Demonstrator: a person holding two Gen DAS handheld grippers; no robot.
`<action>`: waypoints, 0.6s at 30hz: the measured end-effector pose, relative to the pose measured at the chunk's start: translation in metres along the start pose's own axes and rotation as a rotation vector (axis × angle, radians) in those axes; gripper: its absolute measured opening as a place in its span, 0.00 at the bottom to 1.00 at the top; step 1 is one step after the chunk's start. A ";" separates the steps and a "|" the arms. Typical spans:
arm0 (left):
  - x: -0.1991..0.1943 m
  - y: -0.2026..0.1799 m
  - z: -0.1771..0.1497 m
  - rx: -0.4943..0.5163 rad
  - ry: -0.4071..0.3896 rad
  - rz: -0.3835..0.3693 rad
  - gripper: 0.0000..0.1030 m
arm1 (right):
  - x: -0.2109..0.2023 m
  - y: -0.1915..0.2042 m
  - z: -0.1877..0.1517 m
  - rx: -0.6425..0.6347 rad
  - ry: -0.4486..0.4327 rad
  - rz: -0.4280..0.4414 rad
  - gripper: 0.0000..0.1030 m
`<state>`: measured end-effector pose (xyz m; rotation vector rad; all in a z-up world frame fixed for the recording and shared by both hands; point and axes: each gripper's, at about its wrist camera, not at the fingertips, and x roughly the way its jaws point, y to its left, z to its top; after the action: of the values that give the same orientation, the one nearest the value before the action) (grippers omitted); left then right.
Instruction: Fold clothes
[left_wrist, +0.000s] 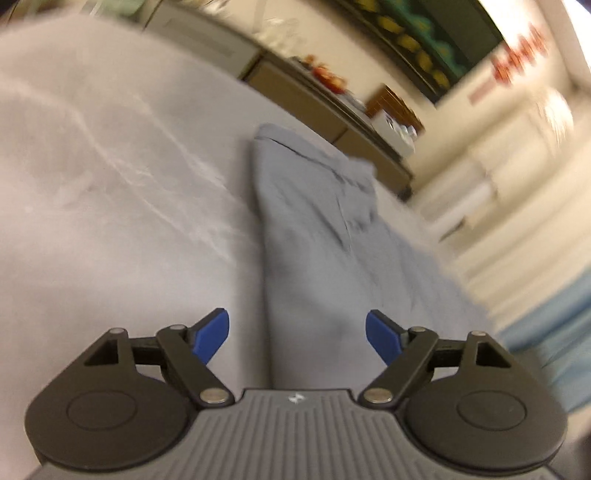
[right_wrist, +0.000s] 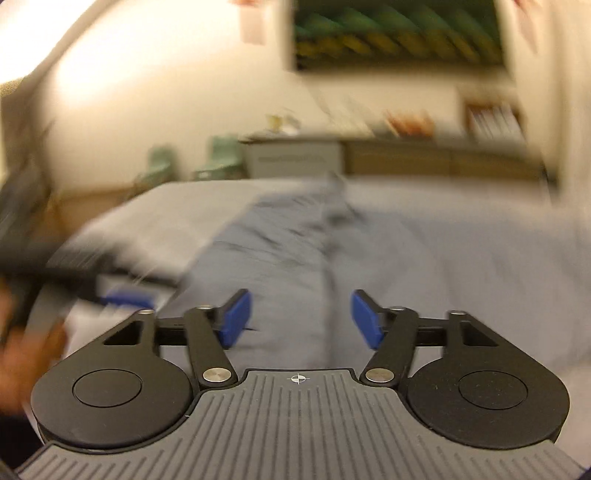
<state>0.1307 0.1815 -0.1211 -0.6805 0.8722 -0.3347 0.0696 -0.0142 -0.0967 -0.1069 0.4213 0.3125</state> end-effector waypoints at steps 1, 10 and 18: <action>0.005 0.008 0.012 -0.050 0.005 -0.013 0.81 | -0.007 0.018 -0.001 -0.099 -0.021 -0.001 0.89; 0.079 0.021 0.106 -0.047 0.064 -0.065 0.83 | 0.022 0.134 -0.038 -0.563 0.071 -0.049 0.85; 0.125 0.024 0.128 0.035 0.099 -0.073 0.20 | 0.040 0.130 -0.033 -0.517 0.131 -0.061 0.21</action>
<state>0.3085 0.1852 -0.1526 -0.6685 0.9347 -0.4511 0.0501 0.1145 -0.1479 -0.6465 0.4580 0.3502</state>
